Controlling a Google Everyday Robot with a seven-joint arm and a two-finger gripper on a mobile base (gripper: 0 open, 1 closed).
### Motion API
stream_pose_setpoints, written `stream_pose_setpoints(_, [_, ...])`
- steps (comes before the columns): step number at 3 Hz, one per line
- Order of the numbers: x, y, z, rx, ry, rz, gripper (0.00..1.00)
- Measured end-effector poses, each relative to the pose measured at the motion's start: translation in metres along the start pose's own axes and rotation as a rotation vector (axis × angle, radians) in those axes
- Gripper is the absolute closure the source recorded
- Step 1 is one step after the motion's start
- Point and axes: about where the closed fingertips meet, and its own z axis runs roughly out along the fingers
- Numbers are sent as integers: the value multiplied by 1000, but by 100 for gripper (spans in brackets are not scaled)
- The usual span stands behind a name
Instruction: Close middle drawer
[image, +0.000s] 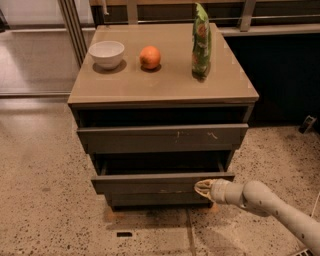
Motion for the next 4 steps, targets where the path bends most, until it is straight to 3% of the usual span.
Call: stream_pose_setpoints(4, [10,-54,23,36,107,50,100])
